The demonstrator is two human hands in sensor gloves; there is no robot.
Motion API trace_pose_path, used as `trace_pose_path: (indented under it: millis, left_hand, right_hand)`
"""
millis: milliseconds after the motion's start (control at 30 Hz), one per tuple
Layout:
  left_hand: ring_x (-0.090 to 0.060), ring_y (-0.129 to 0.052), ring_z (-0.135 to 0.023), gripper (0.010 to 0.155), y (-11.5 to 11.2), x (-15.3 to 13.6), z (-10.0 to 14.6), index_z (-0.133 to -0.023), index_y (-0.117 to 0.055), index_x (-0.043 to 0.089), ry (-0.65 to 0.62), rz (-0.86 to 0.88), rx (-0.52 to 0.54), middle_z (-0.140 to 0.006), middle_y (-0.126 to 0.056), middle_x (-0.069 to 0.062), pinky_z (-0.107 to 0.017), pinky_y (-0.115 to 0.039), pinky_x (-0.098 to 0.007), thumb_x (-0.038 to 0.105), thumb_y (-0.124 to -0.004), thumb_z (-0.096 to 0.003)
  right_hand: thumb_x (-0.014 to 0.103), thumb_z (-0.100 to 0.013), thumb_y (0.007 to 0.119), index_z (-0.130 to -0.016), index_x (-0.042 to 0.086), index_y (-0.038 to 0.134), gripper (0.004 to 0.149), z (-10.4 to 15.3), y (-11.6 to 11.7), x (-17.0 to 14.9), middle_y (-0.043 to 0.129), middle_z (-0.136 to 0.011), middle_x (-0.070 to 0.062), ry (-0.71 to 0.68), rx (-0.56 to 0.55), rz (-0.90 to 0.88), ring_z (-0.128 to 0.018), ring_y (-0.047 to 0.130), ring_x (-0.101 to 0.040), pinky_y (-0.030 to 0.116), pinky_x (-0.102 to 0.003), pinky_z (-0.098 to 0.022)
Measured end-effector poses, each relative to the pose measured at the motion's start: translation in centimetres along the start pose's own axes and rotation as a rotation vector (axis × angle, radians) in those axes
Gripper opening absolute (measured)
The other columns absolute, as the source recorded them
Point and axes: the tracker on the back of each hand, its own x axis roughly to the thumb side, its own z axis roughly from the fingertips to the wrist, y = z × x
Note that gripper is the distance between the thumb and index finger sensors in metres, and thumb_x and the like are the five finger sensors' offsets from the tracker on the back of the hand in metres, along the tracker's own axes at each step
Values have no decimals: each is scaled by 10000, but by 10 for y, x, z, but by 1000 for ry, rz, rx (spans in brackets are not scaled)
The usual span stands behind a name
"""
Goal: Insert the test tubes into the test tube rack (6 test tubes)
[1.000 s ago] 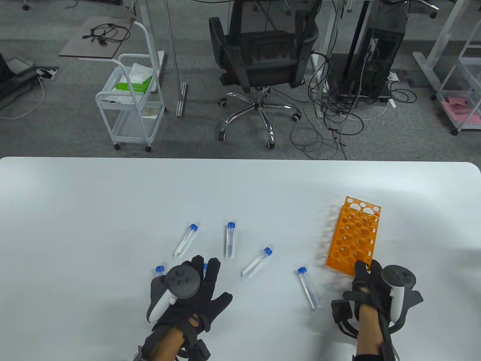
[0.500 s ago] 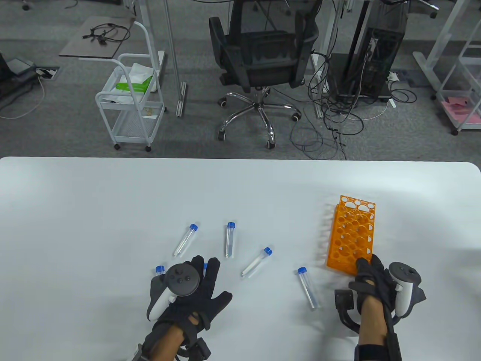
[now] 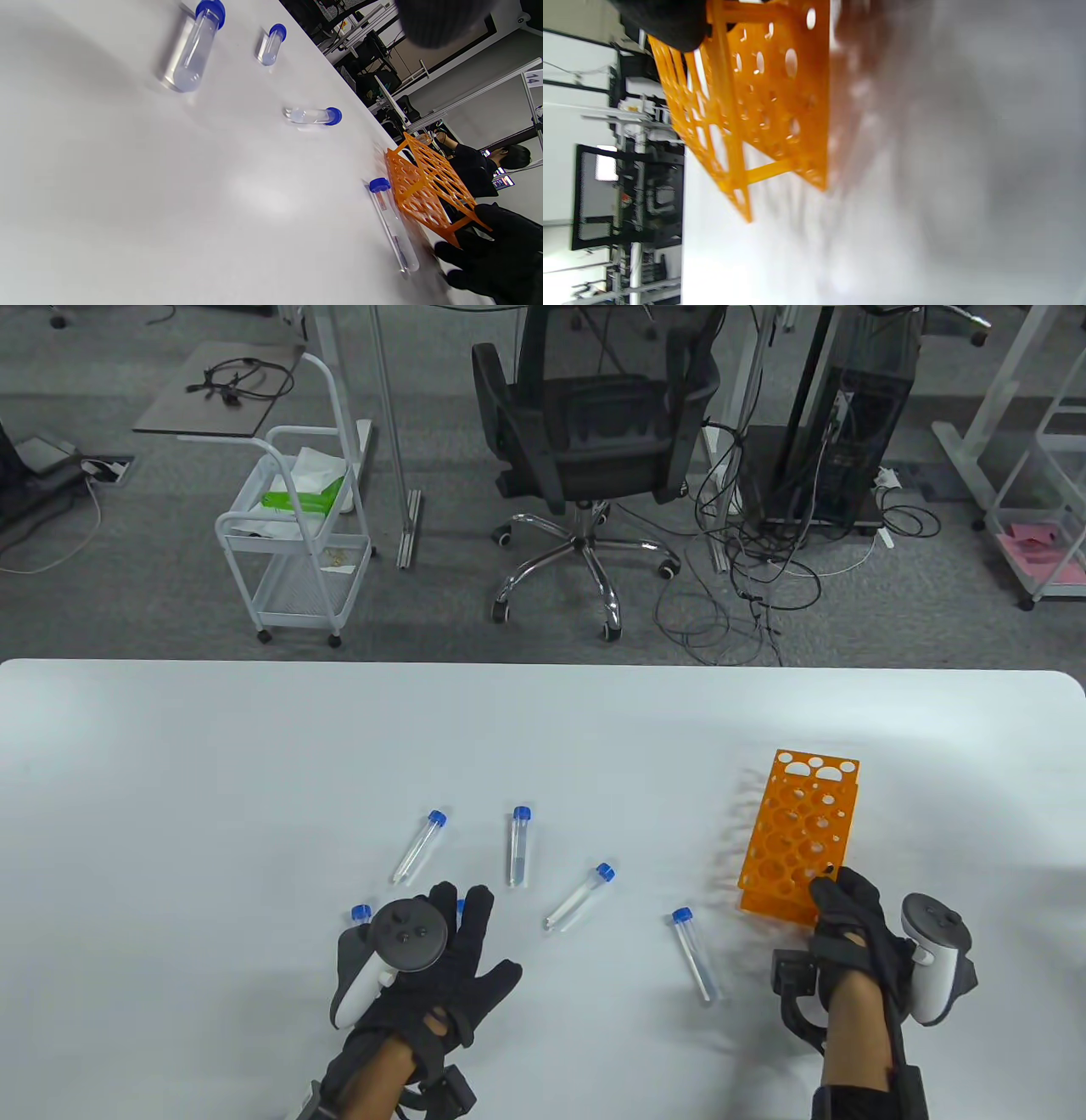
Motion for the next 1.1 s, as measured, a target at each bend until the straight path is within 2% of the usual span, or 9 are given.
trace_pose_path:
  millis: [33,100,167,233,667,900,1100]
  left_hand:
    - [-244,230,-940,805,0,0,0,-953,-47,501,-2,2,2,-1051,194,26,-634,93,-645,622,-653,-436]
    - [-245,226,-942,804,1,0,0,-954,-50,501,-10,6,9,-1052,191,24,-634,92,-646,622,-653,-436]
    - [-245,226,-943,804,1,0,1,-953,-48,502,-12,7,10,-1052,192,26,-637,89,-645,622,-652,-437]
    - [-246,224,-944,803,2,0,1,-953,-50,502,-12,7,11,-1052,191,25,-637,88,-646,622,-652,-436]
    - [-249,220,-946,802,3,-2,1,-955,-53,499,-11,26,27,-1053,189,23,-644,78,-648,621,-652,-437]
    - [-251,213,-952,803,10,-8,2,-956,-52,498,-6,29,49,-1055,188,20,-649,68,-650,622,-651,-436]
    - [-264,181,-976,802,17,-10,7,-958,-51,497,-5,33,84,-1063,178,15,-639,74,-657,624,-648,-438]
  right_hand:
    - [518,-527,642,-966,499,462,475,0,0,0,305,-1178,21,-8,4,-28,-1092,527,-314,423,-513,-783]
    - [512,-528,635,-972,487,454,480,-1,0,-3,321,-1174,-17,1,55,-112,-1052,612,-341,600,-530,-754]
    - [508,-539,625,-982,482,430,485,-2,1,-5,284,-1175,-24,-5,158,-216,-1041,623,-338,627,-527,-750]
    - [514,-540,614,-988,474,424,489,-1,0,-3,281,-1171,-30,-34,193,-236,-1026,642,-320,671,-506,-735]
    - [512,-505,683,-968,447,521,495,25,6,18,414,-1126,-94,-169,230,-265,-941,760,-322,784,-455,-662]
    - [490,-492,717,-960,410,579,494,32,27,18,475,-1099,-144,-177,328,-222,-888,799,-364,801,-481,-609]
    - [481,-497,709,-964,391,563,498,38,48,17,445,-1107,-140,-170,405,-162,-894,779,-374,783,-494,-614]
